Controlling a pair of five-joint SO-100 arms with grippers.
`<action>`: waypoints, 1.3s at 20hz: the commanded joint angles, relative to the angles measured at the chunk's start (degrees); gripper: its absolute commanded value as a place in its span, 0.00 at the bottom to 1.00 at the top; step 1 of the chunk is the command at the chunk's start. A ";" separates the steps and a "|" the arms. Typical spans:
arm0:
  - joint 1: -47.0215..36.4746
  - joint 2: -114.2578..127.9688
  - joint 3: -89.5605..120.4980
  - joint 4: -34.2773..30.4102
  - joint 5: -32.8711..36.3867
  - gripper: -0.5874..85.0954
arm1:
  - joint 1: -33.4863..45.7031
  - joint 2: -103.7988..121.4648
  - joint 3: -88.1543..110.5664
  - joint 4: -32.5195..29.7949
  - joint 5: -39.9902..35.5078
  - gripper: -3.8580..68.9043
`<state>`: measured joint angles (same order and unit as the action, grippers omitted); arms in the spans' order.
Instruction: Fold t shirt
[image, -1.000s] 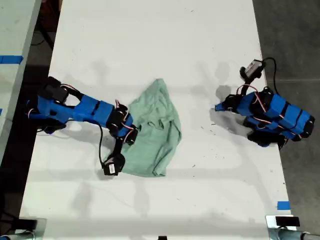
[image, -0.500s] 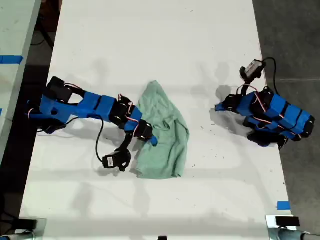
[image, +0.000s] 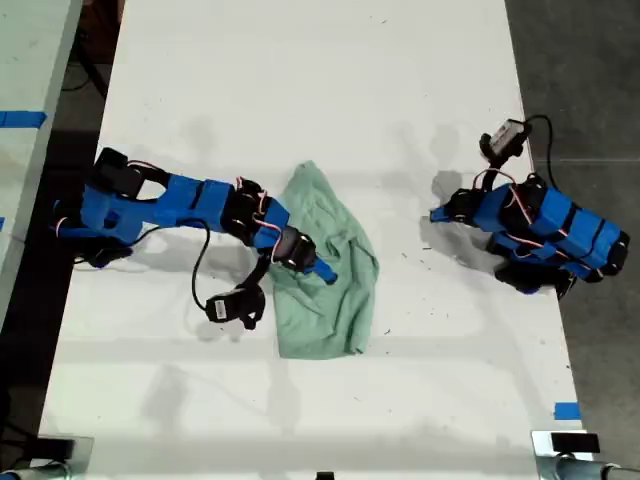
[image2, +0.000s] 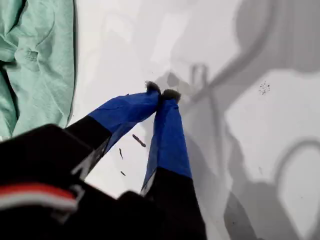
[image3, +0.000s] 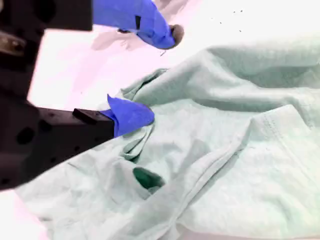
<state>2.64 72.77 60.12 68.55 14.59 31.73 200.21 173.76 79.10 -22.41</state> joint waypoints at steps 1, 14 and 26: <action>-2.29 12.74 2.90 1.32 0.62 0.07 | 0.09 0.70 1.49 0.44 -0.44 0.07; -45.44 132.28 127.35 -29.71 26.72 0.00 | 0.53 0.70 1.49 0.26 -0.70 0.07; -50.10 133.42 127.44 -23.38 22.76 0.00 | 0.35 0.70 1.76 0.26 -0.09 0.07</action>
<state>-46.85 205.75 185.89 45.09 38.58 31.90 200.30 173.76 79.10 -22.41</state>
